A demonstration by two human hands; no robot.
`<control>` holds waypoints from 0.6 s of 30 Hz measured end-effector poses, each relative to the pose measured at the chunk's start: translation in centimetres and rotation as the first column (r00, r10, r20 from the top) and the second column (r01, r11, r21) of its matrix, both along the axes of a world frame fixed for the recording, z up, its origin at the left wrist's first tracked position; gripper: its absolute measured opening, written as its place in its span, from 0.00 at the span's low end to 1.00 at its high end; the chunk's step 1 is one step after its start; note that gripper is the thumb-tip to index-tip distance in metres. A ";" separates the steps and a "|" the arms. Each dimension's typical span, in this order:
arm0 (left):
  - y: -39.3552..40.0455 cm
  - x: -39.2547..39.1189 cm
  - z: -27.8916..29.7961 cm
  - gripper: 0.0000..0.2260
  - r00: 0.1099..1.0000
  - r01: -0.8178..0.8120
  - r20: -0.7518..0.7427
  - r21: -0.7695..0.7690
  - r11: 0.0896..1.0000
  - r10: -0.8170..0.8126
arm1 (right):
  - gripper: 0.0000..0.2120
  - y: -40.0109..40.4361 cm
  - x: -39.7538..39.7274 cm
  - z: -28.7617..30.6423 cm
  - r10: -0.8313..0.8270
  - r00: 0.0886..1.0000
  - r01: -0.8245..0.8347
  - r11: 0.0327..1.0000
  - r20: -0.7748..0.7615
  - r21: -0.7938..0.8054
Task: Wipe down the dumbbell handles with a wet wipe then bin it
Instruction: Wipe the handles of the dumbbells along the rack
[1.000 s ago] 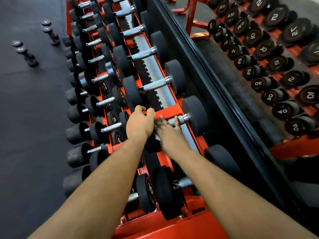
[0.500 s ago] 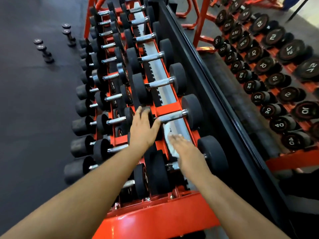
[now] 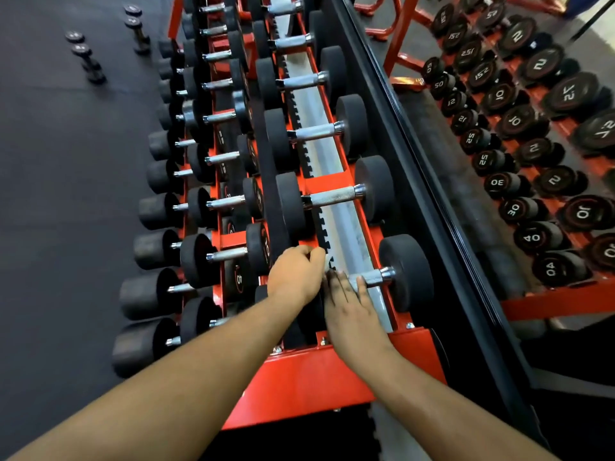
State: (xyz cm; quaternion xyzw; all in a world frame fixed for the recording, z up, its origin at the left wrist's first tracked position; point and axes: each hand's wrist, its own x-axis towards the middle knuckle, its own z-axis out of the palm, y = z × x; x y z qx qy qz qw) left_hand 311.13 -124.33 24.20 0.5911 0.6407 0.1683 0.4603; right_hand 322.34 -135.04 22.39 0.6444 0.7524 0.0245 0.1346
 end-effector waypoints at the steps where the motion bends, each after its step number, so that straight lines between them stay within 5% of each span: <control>1: 0.0 0.0 0.1 0.15 1.000 -0.003 -0.012 0.017 1.000 0.003 | 0.28 0.8 0.2 0.1 0.005 1.000 -0.005 1.000 0.012 -0.002; 6: 0.0 0.1 0.4 0.17 1.000 -0.015 -0.022 0.030 0.999 0.016 | 0.31 4.7 0.3 1.2 0.038 0.997 -0.028 0.990 0.072 -0.136; 13: -0.1 0.1 0.4 0.14 1.000 -0.017 -0.019 0.043 0.999 0.018 | 0.31 -0.6 0.2 1.2 0.081 0.992 -0.077 0.996 0.096 -0.045; 18: -0.1 0.3 0.4 0.15 0.998 -0.044 -0.031 0.056 0.997 0.046 | 0.28 3.0 0.5 0.0 0.059 0.994 -0.062 0.998 0.094 0.020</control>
